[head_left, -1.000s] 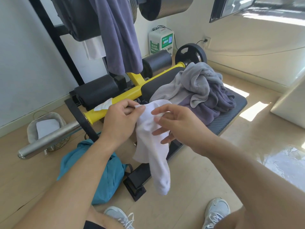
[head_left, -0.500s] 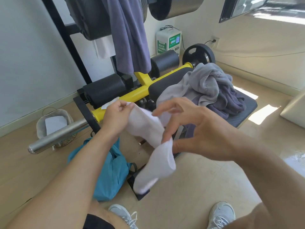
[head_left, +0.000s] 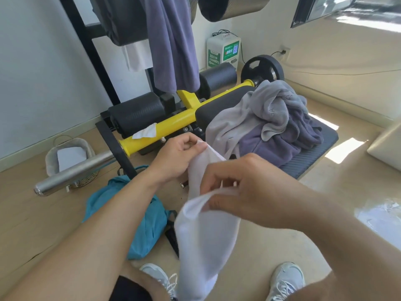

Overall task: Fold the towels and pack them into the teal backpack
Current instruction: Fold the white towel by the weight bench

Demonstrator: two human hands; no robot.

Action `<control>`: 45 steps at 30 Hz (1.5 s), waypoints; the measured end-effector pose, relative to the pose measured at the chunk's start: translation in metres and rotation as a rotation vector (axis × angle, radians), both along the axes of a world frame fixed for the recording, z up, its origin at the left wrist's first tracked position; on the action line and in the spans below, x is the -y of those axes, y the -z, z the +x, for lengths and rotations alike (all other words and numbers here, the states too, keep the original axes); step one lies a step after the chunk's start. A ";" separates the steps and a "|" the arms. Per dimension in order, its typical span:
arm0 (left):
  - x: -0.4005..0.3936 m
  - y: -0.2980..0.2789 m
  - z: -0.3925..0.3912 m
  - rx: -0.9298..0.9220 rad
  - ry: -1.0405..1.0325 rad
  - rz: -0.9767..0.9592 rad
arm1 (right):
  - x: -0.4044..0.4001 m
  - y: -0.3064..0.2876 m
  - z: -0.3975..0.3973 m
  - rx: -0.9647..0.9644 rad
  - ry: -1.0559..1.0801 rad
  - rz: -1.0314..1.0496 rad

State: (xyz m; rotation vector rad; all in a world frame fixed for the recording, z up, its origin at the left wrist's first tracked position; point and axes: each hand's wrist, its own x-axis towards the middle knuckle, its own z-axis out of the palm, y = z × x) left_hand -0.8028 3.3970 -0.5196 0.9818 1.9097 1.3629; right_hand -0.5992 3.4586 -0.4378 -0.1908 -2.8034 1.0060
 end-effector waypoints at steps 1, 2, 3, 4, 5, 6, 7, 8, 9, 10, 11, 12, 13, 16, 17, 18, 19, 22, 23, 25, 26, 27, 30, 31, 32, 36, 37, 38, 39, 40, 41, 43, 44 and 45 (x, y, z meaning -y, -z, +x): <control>0.001 -0.002 0.001 0.054 -0.004 0.040 | -0.003 0.004 -0.003 0.010 0.112 0.067; 0.001 -0.005 0.002 0.102 -0.006 0.074 | -0.007 0.007 -0.006 0.032 0.216 0.115; 0.002 -0.008 0.004 0.142 -0.004 0.101 | -0.011 0.010 -0.008 0.053 0.304 0.148; 0.003 -0.011 0.007 0.173 0.006 0.122 | -0.014 0.013 -0.010 0.062 0.377 0.167; 0.004 -0.015 0.010 0.192 0.022 0.140 | -0.018 0.016 -0.011 0.059 0.438 0.171; 0.005 -0.018 0.013 0.204 0.036 0.158 | -0.021 0.017 -0.013 0.046 0.486 0.163; 0.006 -0.021 0.016 0.213 0.045 0.175 | -0.024 0.019 -0.013 0.029 0.521 0.154; 0.007 -0.024 0.019 0.212 0.051 0.190 | -0.026 0.021 -0.014 0.010 0.547 0.143; 0.008 -0.026 0.022 0.203 0.055 0.201 | -0.028 0.022 -0.014 -0.008 0.570 0.127; 0.009 -0.027 0.023 0.190 0.056 0.205 | -0.029 0.023 -0.014 -0.025 0.591 0.107; 0.009 -0.028 0.024 0.179 0.056 0.208 | -0.030 0.024 -0.015 -0.044 0.611 0.088; 0.010 -0.029 0.026 0.171 0.059 0.210 | -0.030 0.024 -0.015 -0.063 0.630 0.072; 0.010 -0.030 0.027 0.163 0.063 0.211 | -0.031 0.024 -0.015 -0.078 0.646 0.062; 0.012 -0.031 0.028 0.130 0.071 0.204 | -0.032 0.023 -0.016 -0.081 0.680 0.058; 0.012 -0.032 0.028 0.110 0.071 0.197 | -0.032 0.023 -0.016 -0.075 0.684 0.058; 0.013 -0.032 0.029 0.089 0.074 0.191 | -0.033 0.023 -0.016 -0.070 0.688 0.056; 0.013 -0.032 0.029 0.079 0.078 0.187 | -0.034 0.024 -0.016 -0.067 0.691 0.053; 0.015 -0.034 0.028 0.103 0.129 0.177 | -0.036 0.024 -0.016 -0.067 0.699 0.041; 0.016 -0.034 0.028 0.091 0.149 0.168 | -0.036 0.024 -0.016 -0.067 0.698 0.044; 0.017 -0.034 0.028 0.045 0.149 0.158 | -0.037 0.024 -0.015 -0.063 0.688 0.067; 0.017 -0.034 0.028 0.030 0.135 0.159 | -0.038 0.024 -0.015 -0.057 0.671 0.095; 0.017 -0.033 0.027 0.034 0.121 0.157 | -0.040 0.024 -0.014 -0.047 0.641 0.130; 0.017 -0.032 0.020 0.066 0.124 0.156 | -0.049 0.022 -0.010 -0.007 0.531 0.226; 0.018 -0.031 0.018 0.065 0.122 0.156 | -0.053 0.021 -0.008 0.019 0.516 0.254; 0.018 -0.032 0.015 0.062 0.116 0.150 | -0.056 0.020 -0.007 0.047 0.510 0.273; 0.019 -0.031 0.012 0.028 0.132 0.120 | -0.056 0.019 -0.007 0.073 0.497 0.307; 0.019 -0.031 0.011 0.014 0.131 0.122 | -0.055 0.019 -0.007 0.066 0.497 0.318; 0.019 -0.030 0.011 0.000 0.136 0.123 | -0.054 0.018 -0.008 0.063 0.496 0.330; 0.019 -0.029 0.010 -0.010 0.146 0.117 | -0.053 0.017 -0.008 0.071 0.494 0.342; 0.019 -0.029 0.010 -0.017 0.155 0.105 | -0.053 0.016 -0.008 0.086 0.491 0.344; 0.019 -0.029 0.010 -0.029 0.165 0.087 | -0.053 0.016 -0.008 0.110 0.487 0.337; 0.018 -0.026 0.009 -0.052 0.179 0.039 | -0.052 0.017 -0.008 0.142 0.472 0.318; 0.019 -0.025 0.008 -0.056 0.177 0.010 | -0.051 0.018 -0.008 0.149 0.457 0.320; 0.020 -0.025 0.006 -0.059 0.170 -0.020 | -0.049 0.019 -0.008 0.158 0.440 0.324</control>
